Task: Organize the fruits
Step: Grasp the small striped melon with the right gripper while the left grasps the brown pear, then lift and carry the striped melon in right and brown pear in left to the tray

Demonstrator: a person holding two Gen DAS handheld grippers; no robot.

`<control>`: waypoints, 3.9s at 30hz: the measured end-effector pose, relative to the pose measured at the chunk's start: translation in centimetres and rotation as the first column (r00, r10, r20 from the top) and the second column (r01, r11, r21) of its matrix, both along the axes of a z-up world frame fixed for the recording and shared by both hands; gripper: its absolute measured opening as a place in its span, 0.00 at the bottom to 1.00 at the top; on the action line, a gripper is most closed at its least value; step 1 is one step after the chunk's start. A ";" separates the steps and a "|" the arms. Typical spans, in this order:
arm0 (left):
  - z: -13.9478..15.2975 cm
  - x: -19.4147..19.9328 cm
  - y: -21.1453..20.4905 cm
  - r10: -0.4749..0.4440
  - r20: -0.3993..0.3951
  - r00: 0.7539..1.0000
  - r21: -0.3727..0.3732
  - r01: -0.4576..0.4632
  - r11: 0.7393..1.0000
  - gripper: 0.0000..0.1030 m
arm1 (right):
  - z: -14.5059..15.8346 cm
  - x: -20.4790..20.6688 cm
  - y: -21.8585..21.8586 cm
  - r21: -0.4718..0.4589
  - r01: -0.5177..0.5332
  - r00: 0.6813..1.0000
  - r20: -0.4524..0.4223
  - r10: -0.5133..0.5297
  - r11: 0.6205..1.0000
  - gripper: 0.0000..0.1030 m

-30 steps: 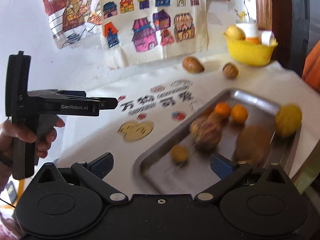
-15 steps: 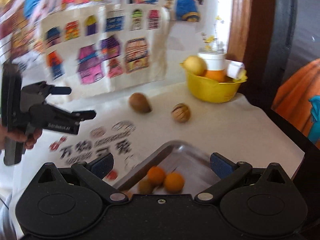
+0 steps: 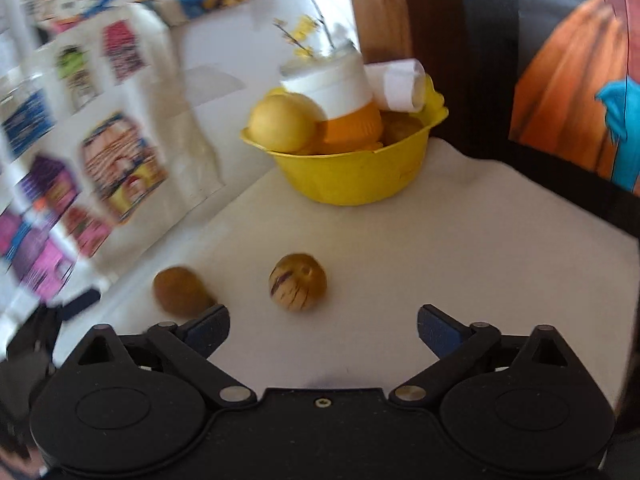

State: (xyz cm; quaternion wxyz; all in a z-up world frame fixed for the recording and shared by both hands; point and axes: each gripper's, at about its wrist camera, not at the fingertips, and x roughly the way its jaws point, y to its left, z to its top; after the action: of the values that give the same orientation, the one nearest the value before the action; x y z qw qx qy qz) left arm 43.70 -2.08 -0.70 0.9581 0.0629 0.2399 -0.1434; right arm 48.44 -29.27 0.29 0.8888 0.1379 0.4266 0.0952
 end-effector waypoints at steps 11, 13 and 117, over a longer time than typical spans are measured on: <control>-1.4 3.1 0.6 0.015 -0.063 0.998 -0.095 -0.021 0.995 1.00 | -3.1 5.3 2.2 0.076 0.066 0.994 -0.091 -0.059 0.995 0.81; -1.4 3.4 0.6 0.016 -0.070 0.997 -0.094 -0.022 0.995 1.00 | -3.4 5.7 2.5 0.082 0.068 0.993 -0.103 -0.059 0.994 0.78; -1.6 -7.7 0.4 0.027 -0.220 0.975 -0.145 -0.060 0.988 0.66 | -5.3 -1.1 4.6 0.083 -0.198 0.980 -0.021 0.200 0.977 0.47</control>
State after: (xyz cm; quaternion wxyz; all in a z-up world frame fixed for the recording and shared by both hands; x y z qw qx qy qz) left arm 36.00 -1.69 -2.27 0.9311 -0.0311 0.3330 -0.1458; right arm 47.32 -24.64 -5.05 0.8621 0.1317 0.4472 0.1987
